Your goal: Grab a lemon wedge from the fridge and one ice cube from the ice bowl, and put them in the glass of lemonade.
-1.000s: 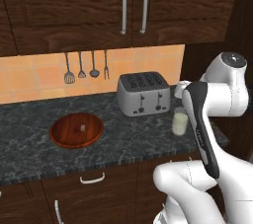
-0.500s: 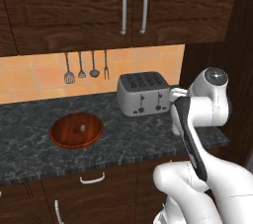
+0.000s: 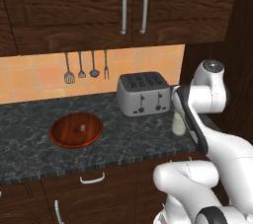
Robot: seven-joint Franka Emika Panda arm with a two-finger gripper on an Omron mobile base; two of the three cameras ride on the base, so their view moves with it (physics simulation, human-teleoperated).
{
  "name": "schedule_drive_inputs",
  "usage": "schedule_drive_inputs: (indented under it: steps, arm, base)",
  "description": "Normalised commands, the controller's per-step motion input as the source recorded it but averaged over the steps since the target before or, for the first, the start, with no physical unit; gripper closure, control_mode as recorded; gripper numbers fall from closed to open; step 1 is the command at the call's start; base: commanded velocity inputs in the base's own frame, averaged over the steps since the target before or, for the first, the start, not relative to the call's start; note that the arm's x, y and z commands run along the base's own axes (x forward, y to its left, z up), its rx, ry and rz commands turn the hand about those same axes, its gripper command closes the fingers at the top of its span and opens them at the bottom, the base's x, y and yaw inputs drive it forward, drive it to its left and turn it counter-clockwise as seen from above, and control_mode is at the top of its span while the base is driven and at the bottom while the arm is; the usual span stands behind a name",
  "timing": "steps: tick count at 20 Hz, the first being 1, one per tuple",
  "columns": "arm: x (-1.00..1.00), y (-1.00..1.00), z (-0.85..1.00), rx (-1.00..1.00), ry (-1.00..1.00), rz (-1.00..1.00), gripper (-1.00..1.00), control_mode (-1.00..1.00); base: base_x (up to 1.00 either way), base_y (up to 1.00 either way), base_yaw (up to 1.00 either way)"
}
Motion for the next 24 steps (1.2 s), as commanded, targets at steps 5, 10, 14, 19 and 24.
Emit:
schedule_drive_inputs:
  steps: [5,10,14,19,24]
  arm:
    - [0.24,-0.06,-0.08,0.00,0.06,0.03,1.00,-1.00]
    - [0.24,0.00,-0.04,0.00,0.02,0.01,1.00,-1.00]
    - [0.26,0.00,0.00,0.00,0.00,0.00,1.00,-1.00]
    - [0.49,0.00,0.00,0.00,0.00,0.00,1.00,-1.00]
    - [0.24,-0.03,-0.22,0.00,0.02,0.00,1.00,-1.00]
  base:
    - [0.00,0.00,0.00]
    - [0.00,0.00,0.00]
    - [0.00,0.00,0.00]
    - [0.00,0.00,0.00]
    - [0.00,0.00,0.00]
